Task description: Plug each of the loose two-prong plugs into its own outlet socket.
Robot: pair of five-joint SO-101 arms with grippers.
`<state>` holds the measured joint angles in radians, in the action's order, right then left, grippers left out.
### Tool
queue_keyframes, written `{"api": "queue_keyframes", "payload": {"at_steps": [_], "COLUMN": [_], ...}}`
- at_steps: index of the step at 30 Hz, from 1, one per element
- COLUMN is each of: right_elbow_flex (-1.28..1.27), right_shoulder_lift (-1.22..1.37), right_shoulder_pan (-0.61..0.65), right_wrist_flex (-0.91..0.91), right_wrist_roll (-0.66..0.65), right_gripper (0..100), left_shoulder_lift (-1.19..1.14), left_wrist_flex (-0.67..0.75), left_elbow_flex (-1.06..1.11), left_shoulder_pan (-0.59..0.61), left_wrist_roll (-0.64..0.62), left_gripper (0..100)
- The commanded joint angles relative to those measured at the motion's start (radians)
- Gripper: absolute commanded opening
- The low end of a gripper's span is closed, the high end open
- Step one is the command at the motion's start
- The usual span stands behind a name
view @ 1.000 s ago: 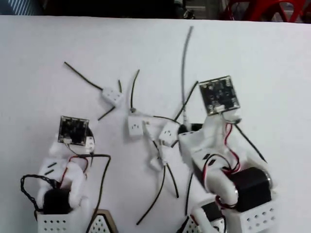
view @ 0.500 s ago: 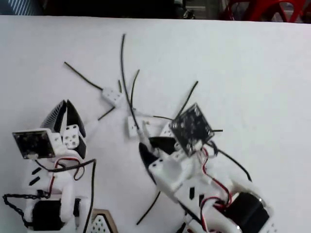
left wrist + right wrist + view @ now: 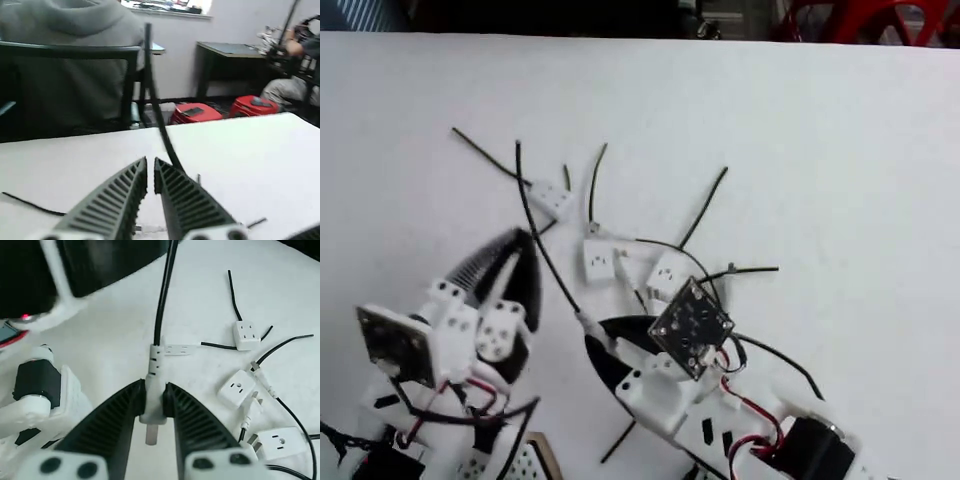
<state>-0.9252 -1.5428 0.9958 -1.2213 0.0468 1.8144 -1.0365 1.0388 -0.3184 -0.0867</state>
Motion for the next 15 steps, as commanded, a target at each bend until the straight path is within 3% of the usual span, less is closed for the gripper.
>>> {"api": "queue_keyframes", "payload": {"at_steps": [1,7,15], "right_elbow_flex": [0.008,0.005,0.005], "right_shoulder_lift": [-0.005,0.002,0.002], "right_shoulder_pan": [0.021,0.045,0.045], "right_wrist_flex": [0.022,0.019,0.022], "right_wrist_roll": [-0.011,-0.009,-0.006], "right_gripper": [1.7,1.7,1.7], "left_shoulder_lift": [-0.004,-0.004,-0.002], "left_wrist_flex": [-0.060,-0.129,-0.166], "left_elbow_flex": [-0.054,-0.060,-0.057], "left_shoulder_pan": [-0.220,-0.383,-0.395], "left_wrist_roll": [0.089,0.163,0.166], "left_gripper": [5,5,5]}}
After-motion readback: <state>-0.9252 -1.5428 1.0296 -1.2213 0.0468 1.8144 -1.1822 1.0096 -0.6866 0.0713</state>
